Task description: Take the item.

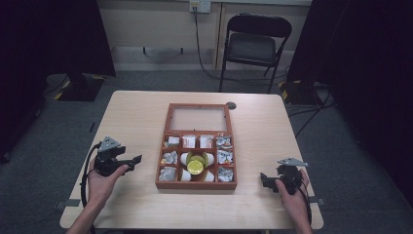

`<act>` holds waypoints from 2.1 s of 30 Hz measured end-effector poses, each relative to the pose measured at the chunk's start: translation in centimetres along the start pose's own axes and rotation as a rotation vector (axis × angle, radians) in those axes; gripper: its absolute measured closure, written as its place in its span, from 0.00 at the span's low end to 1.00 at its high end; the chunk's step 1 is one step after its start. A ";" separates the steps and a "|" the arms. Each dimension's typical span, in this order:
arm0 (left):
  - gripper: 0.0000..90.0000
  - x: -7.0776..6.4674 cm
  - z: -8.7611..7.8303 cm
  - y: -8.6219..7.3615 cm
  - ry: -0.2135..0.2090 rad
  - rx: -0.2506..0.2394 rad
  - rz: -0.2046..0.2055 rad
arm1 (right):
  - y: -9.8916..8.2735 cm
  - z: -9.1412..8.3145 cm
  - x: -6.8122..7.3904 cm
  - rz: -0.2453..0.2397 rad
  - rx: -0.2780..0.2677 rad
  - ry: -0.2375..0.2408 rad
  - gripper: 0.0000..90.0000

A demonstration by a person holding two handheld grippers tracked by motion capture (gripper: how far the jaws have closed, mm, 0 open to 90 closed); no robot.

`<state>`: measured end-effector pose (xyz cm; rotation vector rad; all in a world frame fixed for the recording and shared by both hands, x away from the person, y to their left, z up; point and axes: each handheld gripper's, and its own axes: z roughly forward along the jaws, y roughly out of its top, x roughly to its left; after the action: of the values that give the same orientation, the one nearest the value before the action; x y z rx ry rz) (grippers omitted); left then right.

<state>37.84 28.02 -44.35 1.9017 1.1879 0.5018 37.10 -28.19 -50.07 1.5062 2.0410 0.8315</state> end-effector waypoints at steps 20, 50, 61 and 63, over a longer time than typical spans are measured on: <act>0.25 -3.5 1.3 2.1 -0.087 -0.008 0.095 | 0.0 0.0 0.0 0.000 0.000 0.000 0.00; 0.31 -8.9 3.5 4.7 -0.195 -0.005 0.174 | 0.0 0.0 0.0 0.000 -0.001 0.000 0.00; 0.33 -10.7 5.0 5.9 -0.278 -0.005 0.178 | 0.0 0.0 0.0 0.000 -0.001 0.000 0.00; 0.33 -10.9 5.3 6.2 -0.269 -0.009 0.189 | 0.0 0.0 0.0 0.000 -0.001 0.001 0.00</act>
<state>39.71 14.78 -41.52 2.0115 0.8357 0.3361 37.12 -28.20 -50.07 1.5059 2.0410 0.8326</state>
